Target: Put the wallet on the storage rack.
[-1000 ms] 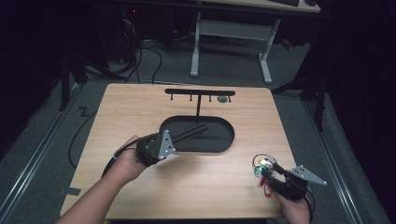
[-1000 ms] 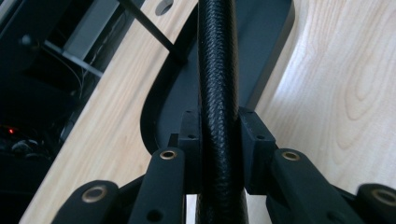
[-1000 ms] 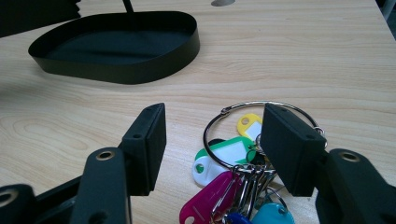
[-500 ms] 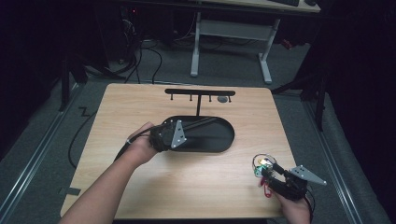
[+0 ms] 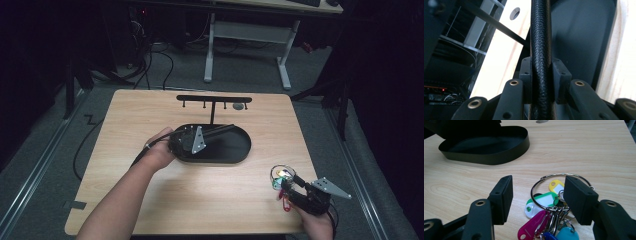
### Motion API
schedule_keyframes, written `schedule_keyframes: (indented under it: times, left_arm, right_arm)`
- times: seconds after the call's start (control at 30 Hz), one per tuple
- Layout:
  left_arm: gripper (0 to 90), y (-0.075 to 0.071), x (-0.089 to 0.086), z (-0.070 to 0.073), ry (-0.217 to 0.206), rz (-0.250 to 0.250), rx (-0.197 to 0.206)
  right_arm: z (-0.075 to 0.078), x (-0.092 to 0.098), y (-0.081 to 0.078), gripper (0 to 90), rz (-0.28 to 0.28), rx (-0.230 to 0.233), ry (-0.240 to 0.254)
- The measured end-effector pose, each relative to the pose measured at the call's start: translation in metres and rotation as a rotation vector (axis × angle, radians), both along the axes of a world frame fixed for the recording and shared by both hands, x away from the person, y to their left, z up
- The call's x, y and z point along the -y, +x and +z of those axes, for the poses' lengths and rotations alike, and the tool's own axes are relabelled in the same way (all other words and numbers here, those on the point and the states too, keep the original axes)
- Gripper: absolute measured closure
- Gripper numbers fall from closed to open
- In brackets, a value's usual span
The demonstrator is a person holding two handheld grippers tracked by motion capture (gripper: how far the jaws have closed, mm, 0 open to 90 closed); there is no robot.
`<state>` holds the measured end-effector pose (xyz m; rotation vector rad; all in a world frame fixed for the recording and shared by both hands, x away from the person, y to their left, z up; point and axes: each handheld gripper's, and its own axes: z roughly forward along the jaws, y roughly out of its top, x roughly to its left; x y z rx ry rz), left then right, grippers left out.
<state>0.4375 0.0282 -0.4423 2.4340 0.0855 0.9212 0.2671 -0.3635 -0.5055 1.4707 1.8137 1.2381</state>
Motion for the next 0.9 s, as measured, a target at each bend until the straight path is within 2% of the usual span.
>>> schedule_keyframes:
  times: [0.17,0.4,0.5,0.6,0.77,0.9]
  left_arm:
    - [74.1,0.006,0.011,-0.008,0.043,-0.023,0.028]
    - [74.4,0.018,0.018,-0.021,0.069,-0.023,0.033]
    - [74.3,0.021,0.020,-0.021,0.072,-0.028,0.042]
    - [74.3,0.022,0.024,-0.019,0.097,-0.052,0.064]
    - [74.1,0.025,0.026,-0.020,0.101,-0.062,0.068]
    - [73.8,0.027,0.026,-0.025,0.124,-0.057,0.046]
  right_arm:
    - [-0.001,-0.001,0.000,41.5,0.001,-0.005,0.008]
    - [-0.002,-0.002,0.000,41.5,0.008,-0.008,0.010]
    - [-0.002,-0.003,0.000,41.5,0.011,-0.008,0.009]
    - [-0.002,-0.004,0.000,41.6,0.013,-0.010,0.011]
    - [-0.003,-0.004,0.000,41.6,0.014,-0.011,0.009]
    - [-0.003,-0.004,-0.001,41.7,0.011,-0.014,0.009]
